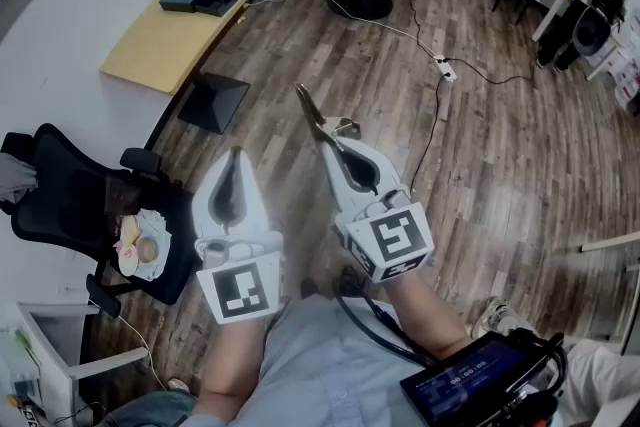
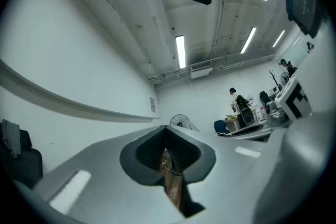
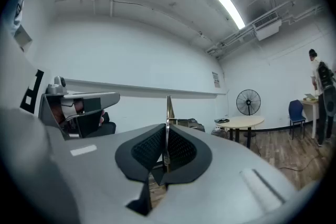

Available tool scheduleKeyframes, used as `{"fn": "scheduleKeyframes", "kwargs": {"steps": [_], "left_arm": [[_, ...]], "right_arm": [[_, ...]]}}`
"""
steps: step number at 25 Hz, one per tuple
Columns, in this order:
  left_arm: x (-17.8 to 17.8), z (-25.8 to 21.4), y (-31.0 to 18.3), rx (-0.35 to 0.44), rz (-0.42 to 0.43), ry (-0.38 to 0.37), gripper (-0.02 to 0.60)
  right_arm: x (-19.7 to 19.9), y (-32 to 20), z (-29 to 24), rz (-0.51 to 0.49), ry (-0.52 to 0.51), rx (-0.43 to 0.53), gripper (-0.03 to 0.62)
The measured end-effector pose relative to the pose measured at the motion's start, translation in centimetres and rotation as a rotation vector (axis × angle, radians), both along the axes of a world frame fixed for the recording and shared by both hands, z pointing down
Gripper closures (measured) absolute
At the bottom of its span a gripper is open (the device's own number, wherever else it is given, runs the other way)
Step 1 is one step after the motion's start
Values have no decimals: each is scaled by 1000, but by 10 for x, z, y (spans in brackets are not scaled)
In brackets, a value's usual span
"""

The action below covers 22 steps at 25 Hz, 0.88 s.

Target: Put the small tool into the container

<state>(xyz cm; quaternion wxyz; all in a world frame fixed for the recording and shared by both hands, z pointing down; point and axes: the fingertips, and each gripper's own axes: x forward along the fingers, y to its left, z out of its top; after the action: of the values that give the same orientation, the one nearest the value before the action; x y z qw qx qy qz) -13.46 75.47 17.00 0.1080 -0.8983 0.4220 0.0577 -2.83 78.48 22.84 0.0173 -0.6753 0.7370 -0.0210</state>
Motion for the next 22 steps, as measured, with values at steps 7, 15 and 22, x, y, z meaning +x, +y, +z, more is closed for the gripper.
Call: {"fn": "scheduleKeyframes", "kwargs": {"steps": [7,15,22], "left_arm": [[12,3,-7,1,-2,-5,571],[40,6,-6,-6,-17,-22,571],[60,28,-24,-51,-37,-45,571]], "right_arm": [[13,-5,3,0,-1,-2,591],[51,-3,3,-10,-73,12,591],[82,-18,13,-22,-117,2,589]]}}
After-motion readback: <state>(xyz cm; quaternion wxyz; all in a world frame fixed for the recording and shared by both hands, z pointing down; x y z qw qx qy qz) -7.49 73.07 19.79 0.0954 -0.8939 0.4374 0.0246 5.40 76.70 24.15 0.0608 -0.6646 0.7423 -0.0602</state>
